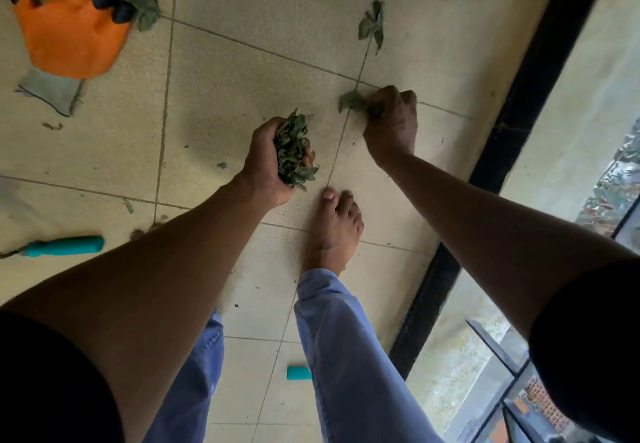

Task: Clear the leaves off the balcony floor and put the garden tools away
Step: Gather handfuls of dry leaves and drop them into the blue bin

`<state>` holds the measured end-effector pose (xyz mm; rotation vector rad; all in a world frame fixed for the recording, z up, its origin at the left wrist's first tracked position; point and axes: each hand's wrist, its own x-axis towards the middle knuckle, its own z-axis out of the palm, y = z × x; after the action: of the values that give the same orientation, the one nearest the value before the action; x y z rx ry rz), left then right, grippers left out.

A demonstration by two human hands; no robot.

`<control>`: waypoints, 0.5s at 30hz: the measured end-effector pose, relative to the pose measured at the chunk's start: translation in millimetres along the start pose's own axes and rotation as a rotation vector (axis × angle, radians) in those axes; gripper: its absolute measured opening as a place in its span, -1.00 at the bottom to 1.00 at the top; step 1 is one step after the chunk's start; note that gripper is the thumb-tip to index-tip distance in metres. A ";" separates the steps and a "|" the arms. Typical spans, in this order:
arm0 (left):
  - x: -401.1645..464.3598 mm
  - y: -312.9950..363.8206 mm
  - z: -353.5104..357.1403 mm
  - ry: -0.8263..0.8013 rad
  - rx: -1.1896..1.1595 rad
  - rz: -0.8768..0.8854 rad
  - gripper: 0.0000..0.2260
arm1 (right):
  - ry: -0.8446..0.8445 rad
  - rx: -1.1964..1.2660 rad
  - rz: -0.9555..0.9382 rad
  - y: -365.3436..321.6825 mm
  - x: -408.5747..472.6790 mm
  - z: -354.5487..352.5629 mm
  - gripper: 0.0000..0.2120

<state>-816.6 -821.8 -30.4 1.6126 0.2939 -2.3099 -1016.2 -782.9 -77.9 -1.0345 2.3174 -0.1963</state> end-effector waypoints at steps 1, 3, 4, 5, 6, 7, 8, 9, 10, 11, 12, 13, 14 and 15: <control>-0.2 -0.4 -0.9 0.002 -0.002 -0.002 -0.70 | -0.012 0.016 -0.039 -7.1 -1.2 4.2 -0.70; -1.6 -0.3 -3.8 0.006 0.002 -0.002 -0.71 | -0.022 0.006 -0.113 -19.1 -3.6 11.9 -0.67; -2.5 0.1 -5.9 0.006 0.004 -0.003 -0.71 | -0.023 -0.014 -0.147 -23.3 -4.5 15.5 -0.61; -2.7 0.3 -8.6 0.008 0.007 -0.002 -0.72 | -0.026 -0.036 -0.175 -26.9 -5.0 18.6 -0.56; -3.6 0.8 -11.6 0.009 0.011 -0.002 -0.72 | -0.031 -0.061 -0.197 -30.0 -4.8 21.4 -0.53; -4.3 1.2 -14.7 0.010 0.016 -0.001 -0.73 | -0.037 -0.090 -0.220 -32.9 -3.8 23.9 -0.54; -5.3 1.9 -17.4 0.011 0.017 -0.003 -0.74 | -0.037 -0.126 -0.249 -35.8 -2.4 26.6 -0.58; -6.1 2.5 -20.3 0.013 0.016 -0.005 -0.74 | -0.031 -0.165 -0.282 -38.8 -0.9 29.2 -0.63; -7.1 3.4 -23.1 0.012 0.013 -0.008 -0.75 | -0.025 -0.200 -0.315 -41.7 0.1 31.9 -0.66; -7.9 4.2 -25.8 0.011 0.011 -0.008 -0.75 | -0.027 -0.226 -0.342 -44.5 0.9 34.3 -0.66; -9.7 5.1 -28.1 0.008 0.011 -0.007 -0.75 | -0.042 -0.243 -0.359 -47.3 1.5 36.3 -0.66; -11.1 6.0 -30.6 0.008 0.009 -0.003 -0.74 | -0.064 -0.248 -0.361 -50.6 1.5 37.5 -0.67; -12.8 6.8 -32.9 0.007 0.006 0.001 -0.72 | -0.088 -0.240 -0.344 -53.5 1.8 37.4 -0.69; -14.3 7.7 -35.0 0.006 0.004 0.009 -0.69 | -0.112 -0.218 -0.309 -56.8 1.9 36.2 -0.73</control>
<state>-778.6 -815.2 -29.1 1.6197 0.2839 -2.3009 -960.7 -819.7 -88.0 -1.4738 2.1030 -0.0045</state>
